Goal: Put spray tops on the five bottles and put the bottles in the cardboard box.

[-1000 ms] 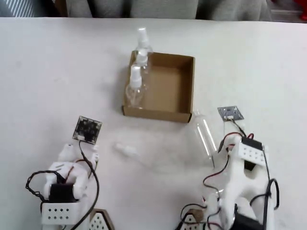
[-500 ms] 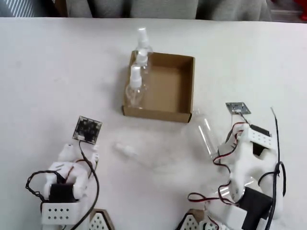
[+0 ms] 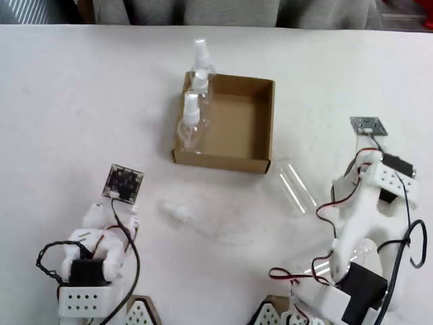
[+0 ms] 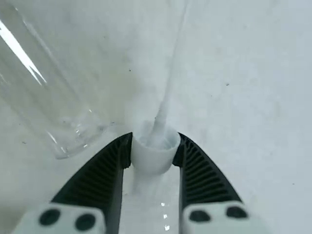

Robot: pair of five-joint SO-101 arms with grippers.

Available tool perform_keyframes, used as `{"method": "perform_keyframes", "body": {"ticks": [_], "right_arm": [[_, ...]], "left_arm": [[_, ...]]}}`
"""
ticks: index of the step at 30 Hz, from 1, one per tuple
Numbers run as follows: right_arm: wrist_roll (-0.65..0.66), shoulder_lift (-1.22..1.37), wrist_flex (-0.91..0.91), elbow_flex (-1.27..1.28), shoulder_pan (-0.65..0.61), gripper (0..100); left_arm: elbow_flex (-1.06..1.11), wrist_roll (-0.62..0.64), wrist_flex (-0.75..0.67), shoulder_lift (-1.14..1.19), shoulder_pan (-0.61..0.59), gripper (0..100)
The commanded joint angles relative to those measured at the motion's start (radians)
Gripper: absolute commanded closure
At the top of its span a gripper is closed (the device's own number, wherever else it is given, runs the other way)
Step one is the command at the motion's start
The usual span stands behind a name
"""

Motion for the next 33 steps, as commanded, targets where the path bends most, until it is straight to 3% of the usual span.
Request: {"method": "perform_keyframes", "body": {"ticks": [1,7,17,23,27,33], "right_arm": [[-0.002,-0.010,0.122,-0.158,0.004,98.3],[0.003,-0.012,0.320,-0.299,-0.090,98.3],[-0.040,-0.282,0.476,-0.229,-0.438,98.3],[-0.127,-0.446,0.328,0.017,-0.759,98.3],[-0.129,-0.504,0.174,0.155,-0.940,98.3],[-0.127,-0.513,-0.002,0.276,-1.141,98.3]], "left_arm": [[0.000,-0.003,-0.017,-0.013,-0.002,98],[0.000,-0.003,-0.018,-0.013,-0.002,98],[0.000,-0.003,-0.018,-0.013,-0.004,98],[0.000,0.025,-0.094,-0.016,-0.151,98],[-0.012,0.181,-0.127,-0.013,-0.248,98],[-0.032,0.269,-0.127,-0.013,-0.321,98]]}}
